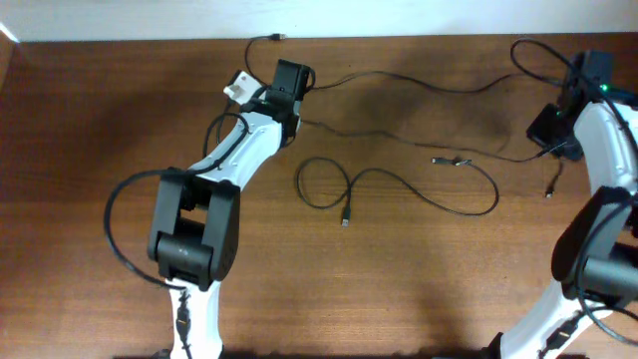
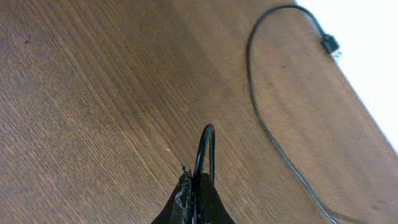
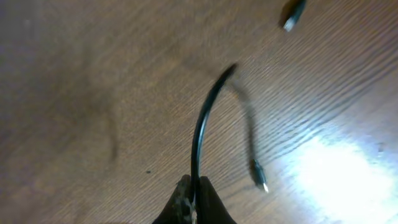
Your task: Untangle cables
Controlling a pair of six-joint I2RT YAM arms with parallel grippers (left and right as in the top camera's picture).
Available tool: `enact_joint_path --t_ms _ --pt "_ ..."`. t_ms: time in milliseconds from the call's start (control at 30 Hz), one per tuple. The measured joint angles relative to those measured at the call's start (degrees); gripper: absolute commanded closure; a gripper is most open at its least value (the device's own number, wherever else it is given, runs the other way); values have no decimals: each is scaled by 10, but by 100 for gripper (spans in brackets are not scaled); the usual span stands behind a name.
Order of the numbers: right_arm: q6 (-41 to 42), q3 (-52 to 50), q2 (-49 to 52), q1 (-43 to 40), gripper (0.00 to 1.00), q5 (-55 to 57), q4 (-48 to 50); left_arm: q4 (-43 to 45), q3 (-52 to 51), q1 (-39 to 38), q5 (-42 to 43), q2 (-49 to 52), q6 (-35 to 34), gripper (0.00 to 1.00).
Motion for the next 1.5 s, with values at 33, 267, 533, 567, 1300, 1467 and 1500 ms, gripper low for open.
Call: enact_joint_path --t_ms 33,267,533,567,1300,1467,1500 --pt "0 0 8 0 64 -5 2 3 0 0 -4 5 0 100" --pt "-4 -1 15 0 1 -38 17 23 0 0 -40 10 0 100" --pt "-5 -1 15 0 1 -40 75 23 0 0 -46 10 0 100" --pt "-5 -1 15 0 1 -41 94 22 0 0 -46 10 0 100" --pt "-22 0 137 -58 2 -22 231 7 0 0 -48 11 0 100" --pt "-24 0 149 -63 4 9 281 6 0 0 -48 11 0 100" --pt "-26 0 151 -67 4 13 289 6 0 0 -48 11 0 100"
